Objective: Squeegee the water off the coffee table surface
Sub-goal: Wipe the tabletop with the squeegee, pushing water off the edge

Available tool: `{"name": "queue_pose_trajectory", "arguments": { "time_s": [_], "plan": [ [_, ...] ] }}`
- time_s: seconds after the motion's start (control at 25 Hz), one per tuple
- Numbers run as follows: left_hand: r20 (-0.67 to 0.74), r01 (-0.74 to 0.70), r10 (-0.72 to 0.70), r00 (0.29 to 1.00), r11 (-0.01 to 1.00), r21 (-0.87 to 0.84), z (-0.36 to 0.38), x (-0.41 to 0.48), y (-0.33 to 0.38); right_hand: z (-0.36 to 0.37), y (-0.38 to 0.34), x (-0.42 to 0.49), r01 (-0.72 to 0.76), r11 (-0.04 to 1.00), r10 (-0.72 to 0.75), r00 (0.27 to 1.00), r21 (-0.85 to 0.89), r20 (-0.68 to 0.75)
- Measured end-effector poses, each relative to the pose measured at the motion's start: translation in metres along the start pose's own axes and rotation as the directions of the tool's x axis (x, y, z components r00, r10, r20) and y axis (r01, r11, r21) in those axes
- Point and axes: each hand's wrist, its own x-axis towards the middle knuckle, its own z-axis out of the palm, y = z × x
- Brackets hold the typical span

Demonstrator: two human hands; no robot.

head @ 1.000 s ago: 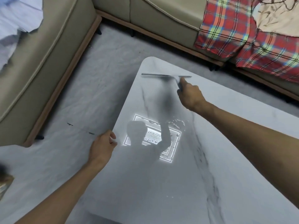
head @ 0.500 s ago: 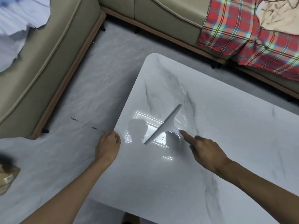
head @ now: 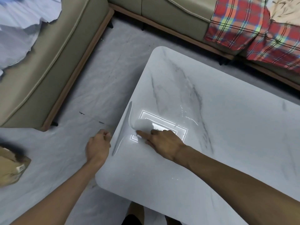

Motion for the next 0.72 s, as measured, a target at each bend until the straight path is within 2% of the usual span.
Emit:
{"name": "queue_pose_trajectory", "arguments": {
  "time_s": [0.16,0.32,0.44,0.56,0.72],
  "plan": [
    [0.086,-0.012,0.011,0.996,1.000,0.017,0.017,-0.017,-0.015,0.020,0.019,-0.024,-0.027,0.999,0.026,0.999,-0.035,-0.044],
    [0.267,0.049,-0.057,0.962,0.998,0.035,0.042,-0.044,-0.014,0.027,0.076,-0.104,-0.178,0.984,0.178,0.982,0.016,-0.058],
    [0.358,0.031,-0.057,0.932,0.996,0.079,0.051,-0.067,-0.015,0.025,0.103,-0.160,-0.272,0.962,0.272,0.962,0.006,-0.022],
    [0.280,0.035,-0.051,0.959,0.998,0.061,0.048,-0.084,-0.020,0.020,0.097,-0.165,-0.228,0.974,0.228,0.973,0.008,-0.038],
    [0.099,0.082,-0.077,0.992,0.996,-0.040,0.036,-0.110,-0.045,0.028,0.028,-0.099,0.024,1.000,-0.023,0.998,0.010,-0.059]
  ]
}}
